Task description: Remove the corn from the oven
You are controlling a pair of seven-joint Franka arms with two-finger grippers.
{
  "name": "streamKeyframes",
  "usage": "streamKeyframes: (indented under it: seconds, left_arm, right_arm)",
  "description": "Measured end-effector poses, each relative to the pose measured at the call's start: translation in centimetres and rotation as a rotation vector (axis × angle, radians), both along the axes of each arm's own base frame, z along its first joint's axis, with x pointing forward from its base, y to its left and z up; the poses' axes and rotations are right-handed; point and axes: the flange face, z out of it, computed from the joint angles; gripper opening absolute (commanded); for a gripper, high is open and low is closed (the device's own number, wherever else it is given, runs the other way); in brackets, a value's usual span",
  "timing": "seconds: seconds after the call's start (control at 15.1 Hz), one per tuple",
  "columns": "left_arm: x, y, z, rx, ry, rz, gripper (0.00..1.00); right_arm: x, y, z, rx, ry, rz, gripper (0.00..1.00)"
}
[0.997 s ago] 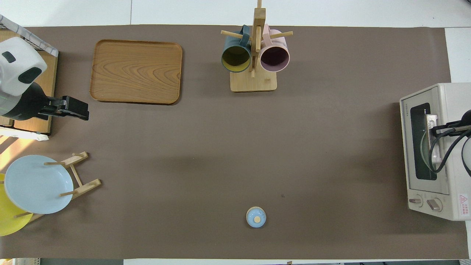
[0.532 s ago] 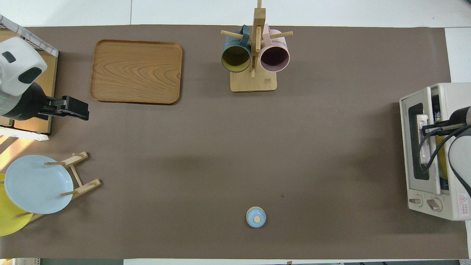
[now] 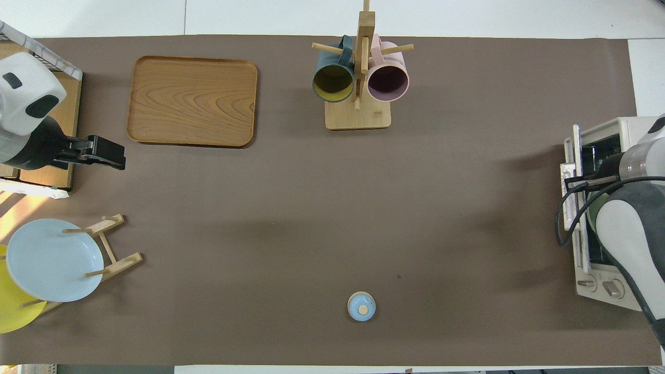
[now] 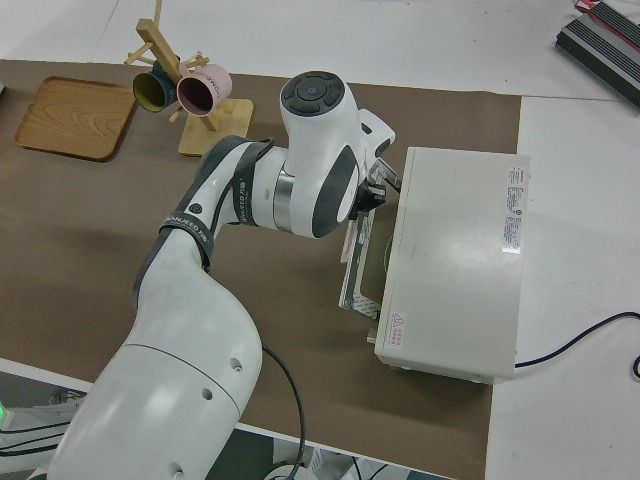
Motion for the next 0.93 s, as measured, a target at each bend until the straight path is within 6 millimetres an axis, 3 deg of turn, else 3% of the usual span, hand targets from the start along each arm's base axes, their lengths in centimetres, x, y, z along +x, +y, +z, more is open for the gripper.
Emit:
streamKeyframes:
  seconds: [0.47,0.66,0.93]
  left_arm:
    - [0.0,0.0,0.0,0.0,0.0,0.0,1.0]
    - [0.0,0.0,0.0,0.0,0.0,0.0,1.0]
    - [0.0,0.0,0.0,0.0,0.0,0.0,1.0]
  right_arm:
    - [0.7,4.9,-7.8,0.03,-0.033,0.044,0.0]
    - [0.8,5.7,-10.9,0.034,-0.033,0.047,0.0]
    - [1.1,5.9,-13.4,0.04,-0.017,0.028,0.0]
